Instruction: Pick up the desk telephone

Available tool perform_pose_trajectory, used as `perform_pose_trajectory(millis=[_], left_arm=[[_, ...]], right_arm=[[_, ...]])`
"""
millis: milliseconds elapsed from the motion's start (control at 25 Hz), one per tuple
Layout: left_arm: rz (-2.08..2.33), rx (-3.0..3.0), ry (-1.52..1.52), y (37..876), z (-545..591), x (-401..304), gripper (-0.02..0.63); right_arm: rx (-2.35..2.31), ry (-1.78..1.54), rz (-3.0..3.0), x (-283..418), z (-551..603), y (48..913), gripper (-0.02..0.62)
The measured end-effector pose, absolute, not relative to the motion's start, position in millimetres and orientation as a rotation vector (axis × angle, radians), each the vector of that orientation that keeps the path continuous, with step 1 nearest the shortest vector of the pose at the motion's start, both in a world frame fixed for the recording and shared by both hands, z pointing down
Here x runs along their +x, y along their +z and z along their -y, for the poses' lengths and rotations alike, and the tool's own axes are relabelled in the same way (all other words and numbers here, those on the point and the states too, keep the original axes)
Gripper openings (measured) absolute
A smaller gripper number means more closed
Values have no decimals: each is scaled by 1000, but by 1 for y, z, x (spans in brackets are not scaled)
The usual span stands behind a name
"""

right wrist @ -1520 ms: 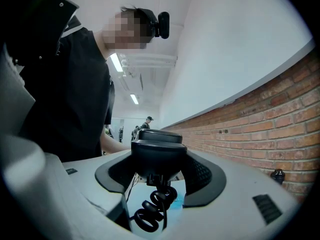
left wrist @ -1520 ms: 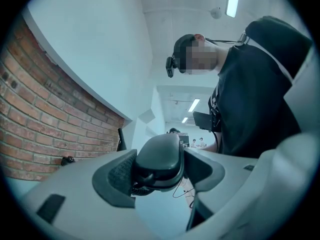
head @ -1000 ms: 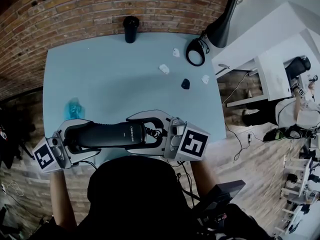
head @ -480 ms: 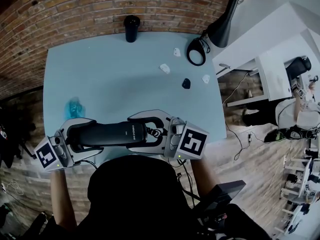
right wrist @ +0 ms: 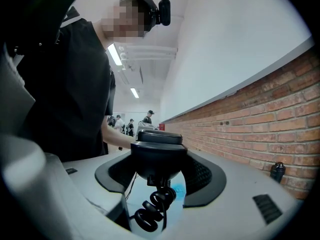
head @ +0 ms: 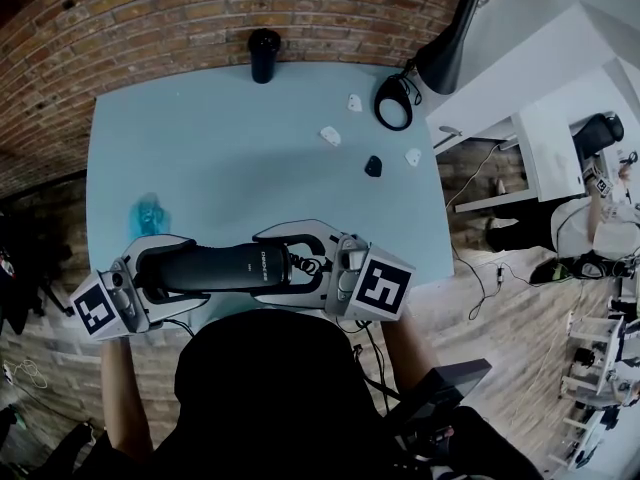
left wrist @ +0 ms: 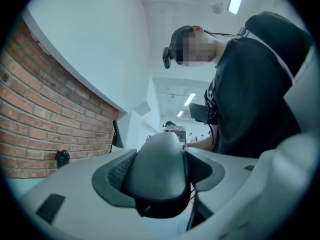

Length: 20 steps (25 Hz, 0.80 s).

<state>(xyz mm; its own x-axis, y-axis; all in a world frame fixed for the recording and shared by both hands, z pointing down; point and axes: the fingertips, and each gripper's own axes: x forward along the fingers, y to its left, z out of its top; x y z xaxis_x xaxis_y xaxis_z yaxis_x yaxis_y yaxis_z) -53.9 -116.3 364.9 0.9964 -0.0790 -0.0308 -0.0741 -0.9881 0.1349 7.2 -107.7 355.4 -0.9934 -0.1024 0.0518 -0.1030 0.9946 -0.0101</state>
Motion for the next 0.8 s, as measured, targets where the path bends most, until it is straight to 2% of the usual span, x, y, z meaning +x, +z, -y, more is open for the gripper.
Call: perform_pose_trajectory(millis=[800], left_arm=[[128, 3014, 87, 384, 113, -51, 310]], right_arm=[[183, 54, 3070, 4, 106, 375, 284]])
